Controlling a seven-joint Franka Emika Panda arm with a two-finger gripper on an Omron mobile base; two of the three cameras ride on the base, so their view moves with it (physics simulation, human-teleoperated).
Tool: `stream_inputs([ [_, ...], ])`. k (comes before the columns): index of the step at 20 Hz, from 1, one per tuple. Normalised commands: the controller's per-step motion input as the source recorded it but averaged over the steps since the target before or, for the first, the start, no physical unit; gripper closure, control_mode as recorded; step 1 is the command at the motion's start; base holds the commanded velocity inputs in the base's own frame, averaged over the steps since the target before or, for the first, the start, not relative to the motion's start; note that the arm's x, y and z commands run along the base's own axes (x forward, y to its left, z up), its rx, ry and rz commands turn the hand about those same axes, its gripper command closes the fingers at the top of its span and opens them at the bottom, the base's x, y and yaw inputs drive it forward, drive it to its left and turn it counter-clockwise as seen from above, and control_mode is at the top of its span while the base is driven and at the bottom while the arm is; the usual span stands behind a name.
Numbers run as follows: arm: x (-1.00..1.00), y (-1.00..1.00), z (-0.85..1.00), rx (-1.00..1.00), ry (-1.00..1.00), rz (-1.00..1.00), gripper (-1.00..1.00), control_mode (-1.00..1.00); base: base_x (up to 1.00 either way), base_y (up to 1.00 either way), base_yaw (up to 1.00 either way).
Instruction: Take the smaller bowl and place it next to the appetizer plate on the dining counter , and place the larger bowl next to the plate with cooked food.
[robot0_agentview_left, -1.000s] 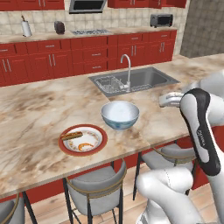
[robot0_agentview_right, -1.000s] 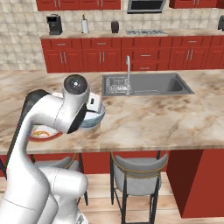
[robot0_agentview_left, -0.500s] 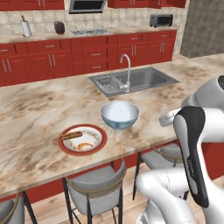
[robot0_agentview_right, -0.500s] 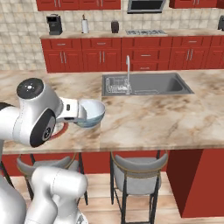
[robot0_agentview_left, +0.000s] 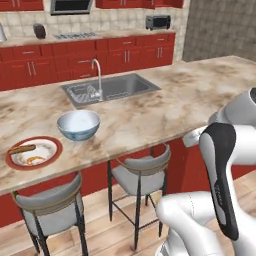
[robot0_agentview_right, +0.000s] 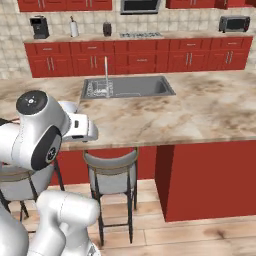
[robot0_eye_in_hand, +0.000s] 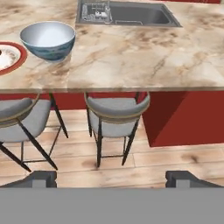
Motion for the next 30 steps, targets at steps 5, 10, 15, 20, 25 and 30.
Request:
stream_inputs([
  [5, 0.00, 0.00, 0.00, 0.00, 0.00, 0.00, -1.00, 1.00, 0.56, -1.00, -0.16],
  [10, 0.00, 0.00, 0.00, 0.00, 0.00, 0.00, -1.00, 1.00, 1.00, -1.00, -0.02],
  [15, 0.00, 0.00, 0.00, 0.00, 0.00, 0.00, -1.00, 1.00, 0.68, -1.00, 0.02],
  [20, 0.00, 0.00, 0.00, 0.00, 0.00, 0.00, -1.00, 1.00, 0.00, -1.00, 0.00],
  [25, 0.00, 0.00, 0.00, 0.00, 0.00, 0.00, -1.00, 1.00, 0.00, -1.00, -0.01],
  [30, 0.00, 0.00, 0.00, 0.00, 0.00, 0.00, -1.00, 1.00, 0.00, -1.00, -0.01],
])
